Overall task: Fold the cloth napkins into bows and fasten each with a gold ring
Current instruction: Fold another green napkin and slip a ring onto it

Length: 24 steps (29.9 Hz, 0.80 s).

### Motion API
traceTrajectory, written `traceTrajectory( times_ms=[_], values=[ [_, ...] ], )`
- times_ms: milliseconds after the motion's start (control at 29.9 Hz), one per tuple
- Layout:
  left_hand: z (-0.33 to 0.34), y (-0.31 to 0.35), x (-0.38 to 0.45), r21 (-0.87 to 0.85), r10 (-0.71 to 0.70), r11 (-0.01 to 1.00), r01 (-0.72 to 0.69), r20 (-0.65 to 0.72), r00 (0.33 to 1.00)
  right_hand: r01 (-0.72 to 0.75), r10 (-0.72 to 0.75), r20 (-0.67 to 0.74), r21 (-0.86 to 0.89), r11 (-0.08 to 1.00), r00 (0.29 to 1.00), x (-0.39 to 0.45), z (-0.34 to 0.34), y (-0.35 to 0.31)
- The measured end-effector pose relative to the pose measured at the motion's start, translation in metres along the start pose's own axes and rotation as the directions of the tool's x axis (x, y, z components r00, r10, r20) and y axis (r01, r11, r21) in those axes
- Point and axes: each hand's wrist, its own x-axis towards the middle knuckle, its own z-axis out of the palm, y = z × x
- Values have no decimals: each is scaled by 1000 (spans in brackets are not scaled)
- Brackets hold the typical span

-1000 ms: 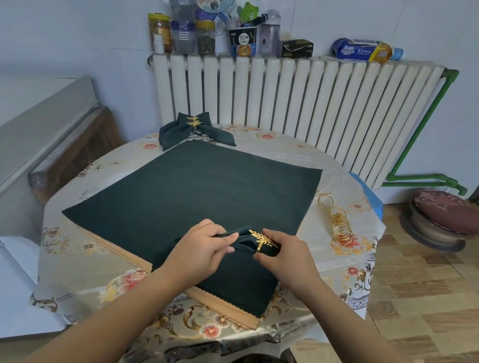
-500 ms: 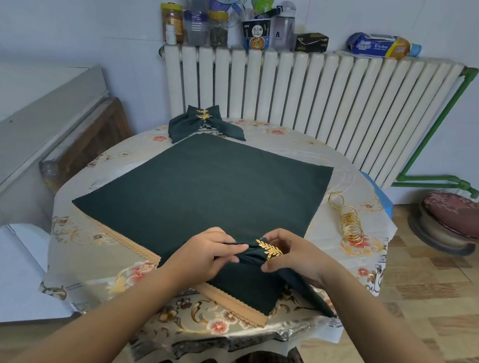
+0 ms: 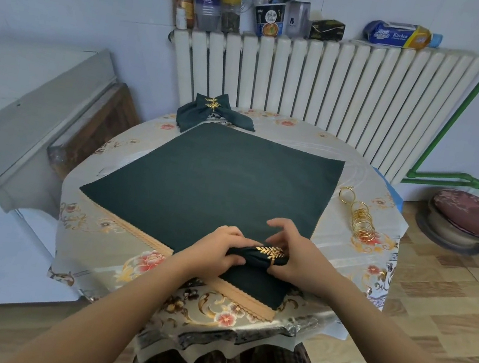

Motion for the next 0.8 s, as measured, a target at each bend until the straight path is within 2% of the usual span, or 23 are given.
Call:
traceTrajectory(
  times_ms=[267,434,501,601,635,702,768,802],
  values=[
    [-3,0,4,3,-70,997,71,160,985,-63,91,-175,159,985,980,-9,12,18],
    [-11,2,7,11,-95,995,96,263,960,-72,102,-143,205,976,984,-11,15,17],
    [-9,4,5,-83,-78,992,98,213,974,-59,95,-144,235,970,985,-12,17,19],
    [-3,5,-2,-245,-104,963,114,50,993,-33,69,-147,236,971,987,-15,21,19],
    [-3,6,-3,-221,-115,968,117,22,993,-31,67,-151,231,972,986,-16,22,19],
    [-5,13,-1,-50,-120,991,121,19,993,-30,67,-162,224,974,985,-16,22,20],
    [-6,27,5,194,-56,980,53,8,998,-25,60,-171,204,979,983,-16,23,21],
    [-4,33,9,250,-10,968,8,4,1000,-20,56,-178,198,980,983,-17,23,22]
  ],
)
